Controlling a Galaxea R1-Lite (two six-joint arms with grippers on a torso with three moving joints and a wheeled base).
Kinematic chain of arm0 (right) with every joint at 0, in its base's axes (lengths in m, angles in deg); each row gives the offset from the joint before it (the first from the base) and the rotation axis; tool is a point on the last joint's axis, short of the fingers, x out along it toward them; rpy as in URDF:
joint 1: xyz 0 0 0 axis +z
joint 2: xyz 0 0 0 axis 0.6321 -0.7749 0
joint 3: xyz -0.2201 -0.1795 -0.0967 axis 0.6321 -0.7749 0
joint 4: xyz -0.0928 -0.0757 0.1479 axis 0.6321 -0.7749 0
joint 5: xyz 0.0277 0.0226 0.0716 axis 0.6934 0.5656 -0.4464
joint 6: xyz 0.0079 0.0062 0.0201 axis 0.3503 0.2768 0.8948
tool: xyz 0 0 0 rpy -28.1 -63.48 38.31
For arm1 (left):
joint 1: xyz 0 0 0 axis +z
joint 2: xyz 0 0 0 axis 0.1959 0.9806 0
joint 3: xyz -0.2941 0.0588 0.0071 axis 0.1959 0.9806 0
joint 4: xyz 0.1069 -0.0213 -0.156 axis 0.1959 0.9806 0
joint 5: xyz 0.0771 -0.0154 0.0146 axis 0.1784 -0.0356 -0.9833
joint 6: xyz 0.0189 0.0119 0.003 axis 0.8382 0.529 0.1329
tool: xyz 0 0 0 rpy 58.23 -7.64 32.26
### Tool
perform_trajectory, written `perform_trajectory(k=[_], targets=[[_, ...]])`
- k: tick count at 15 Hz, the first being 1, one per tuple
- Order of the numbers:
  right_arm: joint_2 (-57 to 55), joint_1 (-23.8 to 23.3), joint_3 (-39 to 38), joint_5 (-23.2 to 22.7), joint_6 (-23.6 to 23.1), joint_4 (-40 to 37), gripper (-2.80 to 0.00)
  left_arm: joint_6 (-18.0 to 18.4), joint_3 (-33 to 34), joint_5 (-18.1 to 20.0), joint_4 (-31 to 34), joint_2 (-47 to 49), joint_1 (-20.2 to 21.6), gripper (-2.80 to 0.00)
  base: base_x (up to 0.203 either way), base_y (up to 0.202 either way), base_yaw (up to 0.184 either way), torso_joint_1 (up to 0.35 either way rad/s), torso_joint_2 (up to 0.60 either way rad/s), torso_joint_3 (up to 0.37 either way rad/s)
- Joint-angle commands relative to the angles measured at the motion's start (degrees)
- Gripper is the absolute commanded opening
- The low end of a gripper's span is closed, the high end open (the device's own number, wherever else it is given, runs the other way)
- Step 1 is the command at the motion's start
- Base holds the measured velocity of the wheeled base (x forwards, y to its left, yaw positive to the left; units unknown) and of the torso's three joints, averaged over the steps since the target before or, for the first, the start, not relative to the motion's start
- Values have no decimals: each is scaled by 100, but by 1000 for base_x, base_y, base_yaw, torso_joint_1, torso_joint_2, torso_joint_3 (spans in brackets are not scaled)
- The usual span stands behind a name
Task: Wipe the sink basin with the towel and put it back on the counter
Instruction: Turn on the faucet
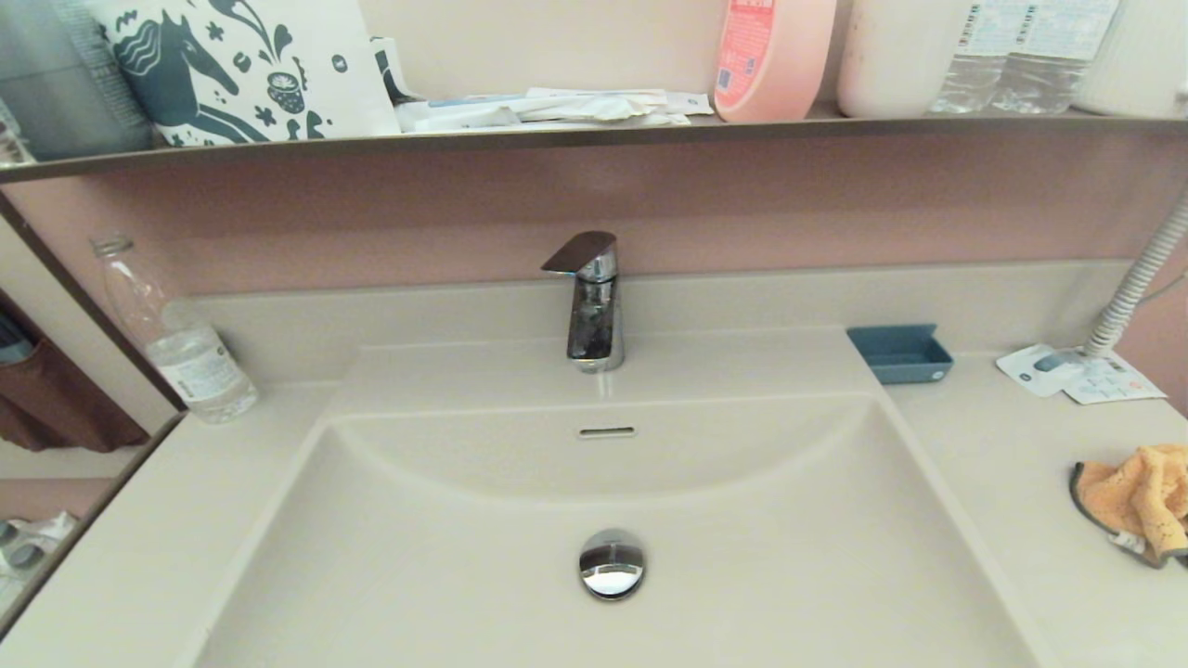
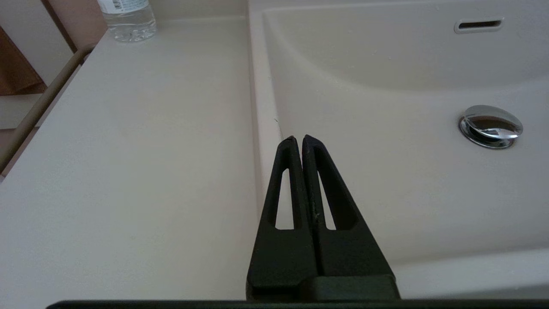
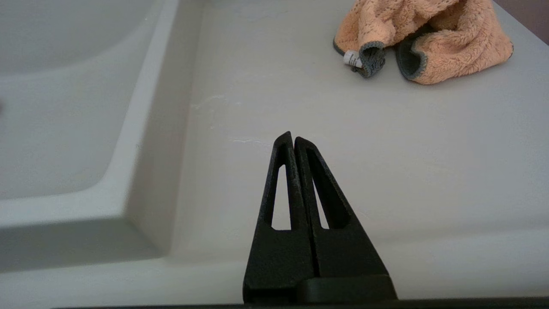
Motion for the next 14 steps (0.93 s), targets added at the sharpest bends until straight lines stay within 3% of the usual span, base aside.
perform_trajectory(k=[1,14], targets=[[-2,1,0,0,0,1,-280,0,-2,0,-1,7,6,-280,0,0,0,0,0,0],[-4,1,0,0,0,0,-280,-35,-2,-9,-1,7,6,-280,0,0,0,0,0,0]])
